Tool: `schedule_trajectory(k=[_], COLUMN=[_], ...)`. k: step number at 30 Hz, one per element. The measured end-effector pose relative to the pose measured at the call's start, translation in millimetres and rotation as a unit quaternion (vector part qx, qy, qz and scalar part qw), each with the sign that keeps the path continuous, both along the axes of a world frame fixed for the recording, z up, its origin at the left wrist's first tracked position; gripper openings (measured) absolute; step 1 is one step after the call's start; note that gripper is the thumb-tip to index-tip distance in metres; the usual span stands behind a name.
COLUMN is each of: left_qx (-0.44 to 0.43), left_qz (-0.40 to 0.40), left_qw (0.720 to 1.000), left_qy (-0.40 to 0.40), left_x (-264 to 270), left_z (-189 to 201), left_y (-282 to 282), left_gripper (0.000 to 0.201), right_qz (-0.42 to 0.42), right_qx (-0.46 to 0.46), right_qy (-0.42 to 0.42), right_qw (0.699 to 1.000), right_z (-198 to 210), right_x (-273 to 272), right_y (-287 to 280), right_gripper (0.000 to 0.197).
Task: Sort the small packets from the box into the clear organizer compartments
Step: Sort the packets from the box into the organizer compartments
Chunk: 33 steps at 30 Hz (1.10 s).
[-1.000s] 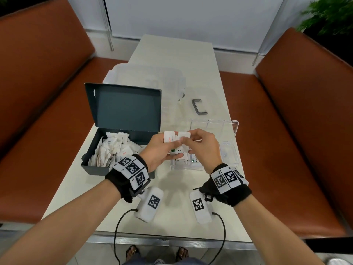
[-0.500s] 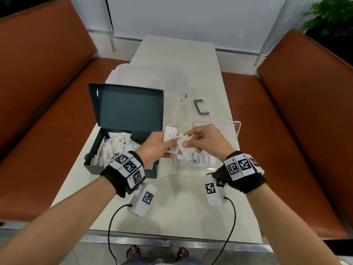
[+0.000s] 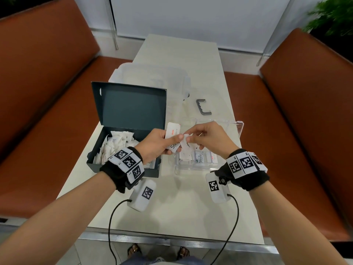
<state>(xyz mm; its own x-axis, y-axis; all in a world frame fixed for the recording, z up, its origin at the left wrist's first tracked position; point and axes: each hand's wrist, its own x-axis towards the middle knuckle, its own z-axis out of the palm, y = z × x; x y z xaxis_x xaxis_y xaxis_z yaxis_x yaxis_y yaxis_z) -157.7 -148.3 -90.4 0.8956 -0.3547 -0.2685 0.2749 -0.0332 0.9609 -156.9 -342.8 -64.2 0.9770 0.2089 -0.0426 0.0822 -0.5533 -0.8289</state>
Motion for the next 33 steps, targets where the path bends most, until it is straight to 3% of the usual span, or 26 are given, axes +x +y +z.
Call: schedule_trajectory(k=[3, 9, 16, 18, 23, 25, 29, 33], left_qx=[-0.004, 0.011, 0.032, 0.045, 0.098, 0.083, 0.021, -0.020], left_qz=[0.008, 0.024, 0.056, 0.057, 0.018, 0.028, 0.056, 0.112], left_qw=[1.000, 1.000, 0.997, 0.997, 0.993, 0.994, 0.998, 0.994], left_qy=[0.008, -0.003, -0.034, -0.037, -0.070, -0.068, -0.032, -0.006], left_x=[0.4, -1.0, -2.1, -1.1, 0.1, 0.4, -0.3, -0.9], left_z=[-1.7, -7.0, -9.2, -9.1, -7.4, -6.7, -9.9, -14.9], left_y=[-0.5, -2.1, -9.4, -9.5, -8.3, -8.0, -6.0, -9.5], left_gripper=[0.046, 0.020, 0.015, 0.012, 0.009, 0.013, 0.019, 0.023], right_qz=[-0.027, -0.113, -0.152, -0.149, -0.075, -0.077, -0.198, -0.220], right_qx=[0.053, 0.170, 0.210, 0.205, 0.062, 0.064, 0.189, 0.282], right_qy=[0.025, 0.060, 0.080, 0.086, 0.059, 0.061, 0.070, 0.125], right_qw=[0.998, 0.977, 0.962, 0.964, 0.993, 0.993, 0.959, 0.925], right_z=[-0.8, -4.1, -10.0, -9.9, -2.4, -1.1, -4.7, -12.9], right_x=[-0.1, -0.9, -1.9, -1.8, 3.4, 4.2, 2.2, -7.8], right_y=[1.1, 2.4, 8.8, 9.0, 6.9, 7.5, 12.0, 22.1], right_gripper=[0.002, 0.009, 0.009, 0.008, 0.016, 0.013, 0.007, 0.006])
